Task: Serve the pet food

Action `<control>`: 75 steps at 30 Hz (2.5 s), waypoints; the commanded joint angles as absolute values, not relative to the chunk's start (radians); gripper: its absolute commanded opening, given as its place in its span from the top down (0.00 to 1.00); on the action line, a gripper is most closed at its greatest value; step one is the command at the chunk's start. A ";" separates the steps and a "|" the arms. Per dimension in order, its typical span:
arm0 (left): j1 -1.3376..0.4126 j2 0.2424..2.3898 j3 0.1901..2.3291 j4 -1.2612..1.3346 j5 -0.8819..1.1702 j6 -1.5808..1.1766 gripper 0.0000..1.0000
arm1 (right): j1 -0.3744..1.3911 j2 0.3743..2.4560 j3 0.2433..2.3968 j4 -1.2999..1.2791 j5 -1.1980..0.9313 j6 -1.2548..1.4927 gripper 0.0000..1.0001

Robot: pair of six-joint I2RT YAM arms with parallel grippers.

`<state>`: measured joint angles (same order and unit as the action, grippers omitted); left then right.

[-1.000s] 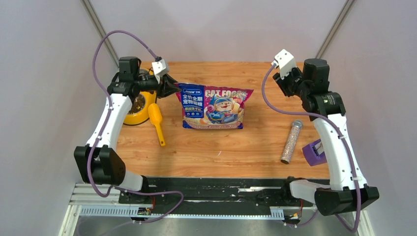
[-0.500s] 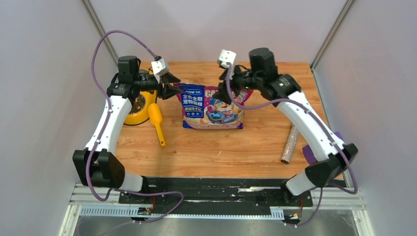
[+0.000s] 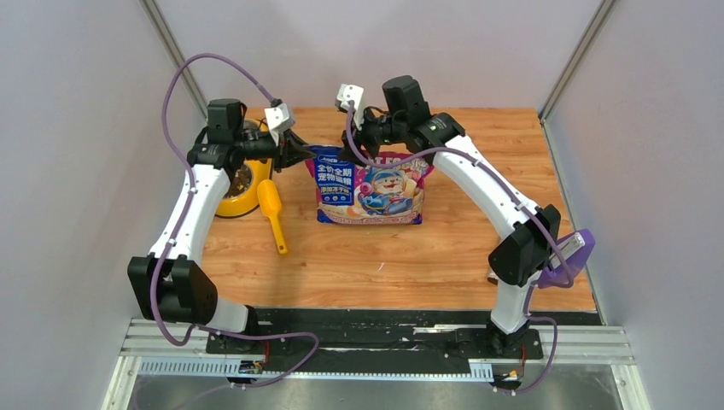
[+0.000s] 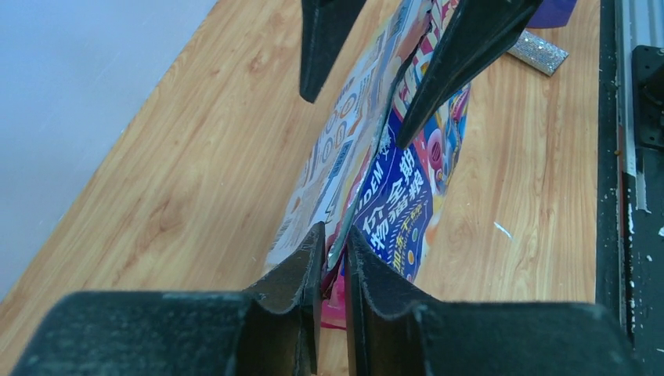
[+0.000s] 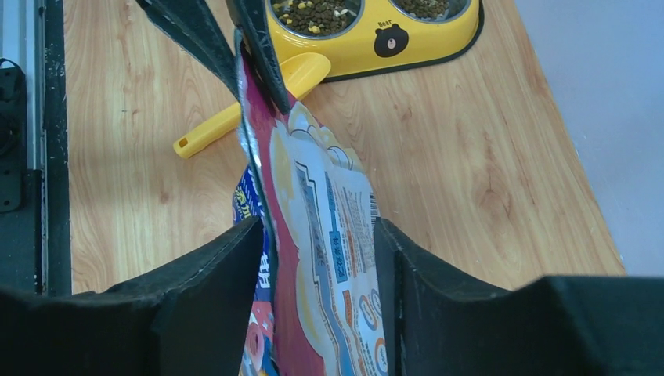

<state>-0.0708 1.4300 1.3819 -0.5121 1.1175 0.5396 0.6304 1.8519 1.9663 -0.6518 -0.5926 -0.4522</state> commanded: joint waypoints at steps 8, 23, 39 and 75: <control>-0.075 1.434 1.423 -0.505 1.150 0.533 1.00 | 0.673 1.868 2.019 -0.658 -0.549 -0.488 0.89; -0.045 1.390 1.384 -0.476 1.049 0.569 1.00 | 0.547 1.521 1.655 -0.789 -0.237 -0.635 1.00; -0.028 1.364 1.352 -0.461 1.054 0.580 1.00 | 0.299 1.286 1.453 -0.818 0.161 -0.721 1.00; -0.060 1.434 1.408 -0.503 1.185 0.502 0.94 | 0.653 1.870 2.105 -0.684 -0.636 -0.403 0.69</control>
